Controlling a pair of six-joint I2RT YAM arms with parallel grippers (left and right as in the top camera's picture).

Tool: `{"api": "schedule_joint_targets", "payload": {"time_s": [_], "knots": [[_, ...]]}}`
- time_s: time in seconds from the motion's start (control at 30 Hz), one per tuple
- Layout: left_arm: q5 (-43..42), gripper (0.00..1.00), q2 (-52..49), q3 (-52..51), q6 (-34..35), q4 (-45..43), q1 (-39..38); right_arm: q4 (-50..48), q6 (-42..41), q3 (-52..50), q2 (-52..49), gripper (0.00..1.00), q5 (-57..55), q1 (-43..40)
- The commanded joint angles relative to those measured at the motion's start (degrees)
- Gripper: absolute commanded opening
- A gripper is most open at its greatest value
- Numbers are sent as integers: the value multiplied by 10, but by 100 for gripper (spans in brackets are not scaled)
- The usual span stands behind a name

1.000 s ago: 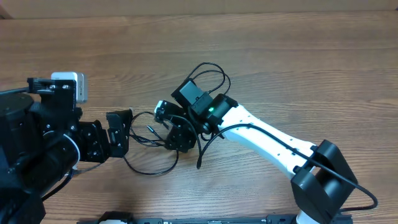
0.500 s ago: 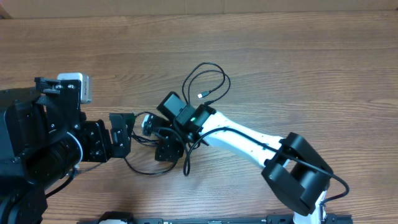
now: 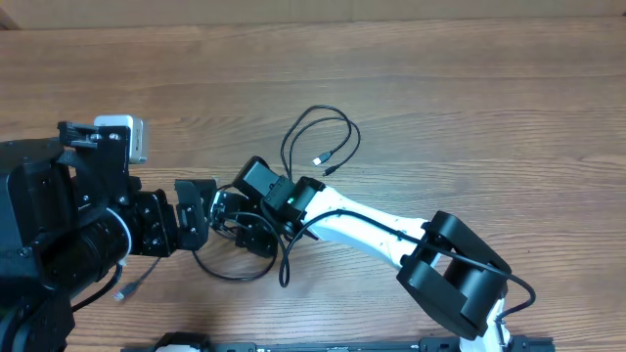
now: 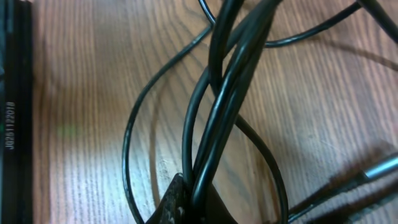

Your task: Untangle cables

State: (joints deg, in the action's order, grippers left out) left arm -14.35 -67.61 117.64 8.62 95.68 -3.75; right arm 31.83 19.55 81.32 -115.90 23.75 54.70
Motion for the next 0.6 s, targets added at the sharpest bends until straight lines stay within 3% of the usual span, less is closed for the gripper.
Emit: {"api": "schedule_joint_targets", "payload": {"time_s": [0.0, 0.57], "knots": [[-7, 100, 2, 4, 4, 1, 0, 2, -7, 17, 12, 4, -45, -22], [-7, 100, 2, 4, 4, -3, 0, 22, -76, 61, 216, 4, -83, -153]]}}
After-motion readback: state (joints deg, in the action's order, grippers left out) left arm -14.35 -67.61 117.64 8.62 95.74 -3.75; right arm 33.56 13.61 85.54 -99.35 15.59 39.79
